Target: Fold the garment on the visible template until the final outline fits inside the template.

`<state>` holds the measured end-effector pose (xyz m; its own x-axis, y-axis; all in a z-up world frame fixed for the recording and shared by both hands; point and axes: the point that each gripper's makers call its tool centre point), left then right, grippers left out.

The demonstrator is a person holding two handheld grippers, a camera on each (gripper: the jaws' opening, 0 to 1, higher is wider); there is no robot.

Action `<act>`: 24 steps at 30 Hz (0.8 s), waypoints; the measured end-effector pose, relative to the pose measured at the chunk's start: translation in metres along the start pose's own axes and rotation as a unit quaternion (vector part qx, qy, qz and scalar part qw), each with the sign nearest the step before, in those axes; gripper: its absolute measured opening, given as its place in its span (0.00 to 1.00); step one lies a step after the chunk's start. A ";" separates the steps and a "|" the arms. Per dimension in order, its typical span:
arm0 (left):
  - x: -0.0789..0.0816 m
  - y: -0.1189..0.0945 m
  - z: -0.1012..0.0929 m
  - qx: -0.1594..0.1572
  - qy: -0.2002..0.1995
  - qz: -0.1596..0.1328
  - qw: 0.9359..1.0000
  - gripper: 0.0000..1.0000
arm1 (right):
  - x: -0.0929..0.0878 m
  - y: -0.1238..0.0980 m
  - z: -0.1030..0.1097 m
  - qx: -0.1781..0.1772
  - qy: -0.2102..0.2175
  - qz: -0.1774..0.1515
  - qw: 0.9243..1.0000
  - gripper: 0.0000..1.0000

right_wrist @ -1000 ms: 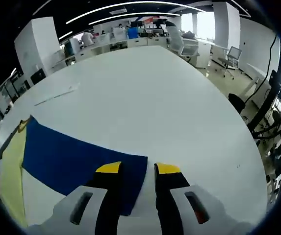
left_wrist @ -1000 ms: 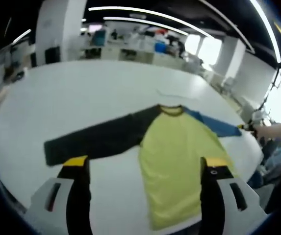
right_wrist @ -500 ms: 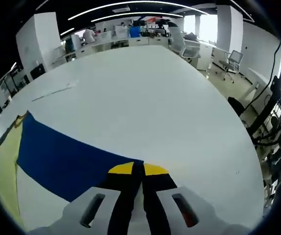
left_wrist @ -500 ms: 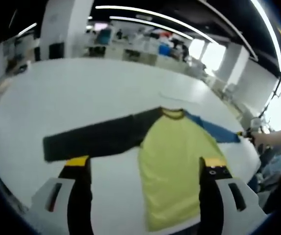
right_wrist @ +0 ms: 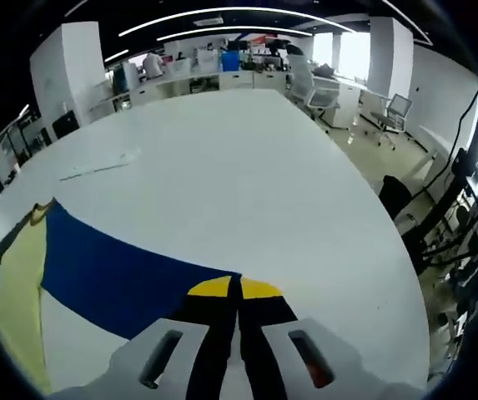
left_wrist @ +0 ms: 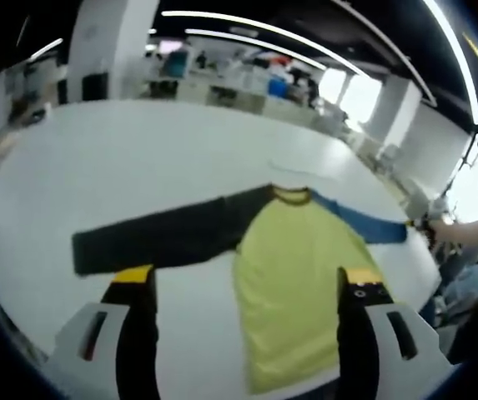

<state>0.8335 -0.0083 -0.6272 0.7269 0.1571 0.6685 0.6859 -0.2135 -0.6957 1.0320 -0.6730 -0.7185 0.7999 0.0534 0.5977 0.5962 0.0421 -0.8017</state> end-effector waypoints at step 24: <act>-0.013 -0.047 0.013 -0.015 -0.035 -0.051 0.998 0.80 | 0.080 -0.068 0.041 -0.039 -0.115 -0.033 0.992 0.02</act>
<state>0.7923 0.0121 -0.6072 0.6552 0.2469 0.7140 0.7554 -0.2212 -0.6168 1.0523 -0.6305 -0.6165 0.7281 0.2792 0.6260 0.6572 -0.0246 -0.7533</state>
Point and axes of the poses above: the point that each gripper's makers call its tool centre point, and the gripper's own axes: y roughly forward along the fingers, z roughly to its left, x roughly out of its top, and after that the axes turned 9 degrees about z, right-handed
